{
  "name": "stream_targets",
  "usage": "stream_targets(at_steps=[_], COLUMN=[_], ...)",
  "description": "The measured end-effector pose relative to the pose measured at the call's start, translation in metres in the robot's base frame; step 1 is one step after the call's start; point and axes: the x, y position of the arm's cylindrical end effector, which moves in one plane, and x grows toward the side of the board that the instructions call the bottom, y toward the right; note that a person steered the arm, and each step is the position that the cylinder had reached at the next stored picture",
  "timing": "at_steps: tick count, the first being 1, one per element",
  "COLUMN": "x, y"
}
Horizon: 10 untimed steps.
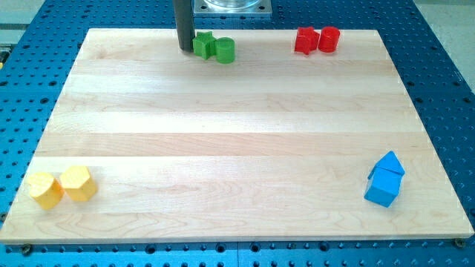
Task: Push the yellow blocks towards the center
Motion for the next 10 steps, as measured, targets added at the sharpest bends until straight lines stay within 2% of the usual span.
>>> stream_targets(at_steps=[1, 2, 3, 5, 6, 8, 9, 10], x=[0.000, 0.008, 0.054, 0.061, 0.093, 0.099, 0.141, 0.248], y=[-0.001, -0.031, -0.043, -0.042, -0.018, 0.168, 0.177, 0.103])
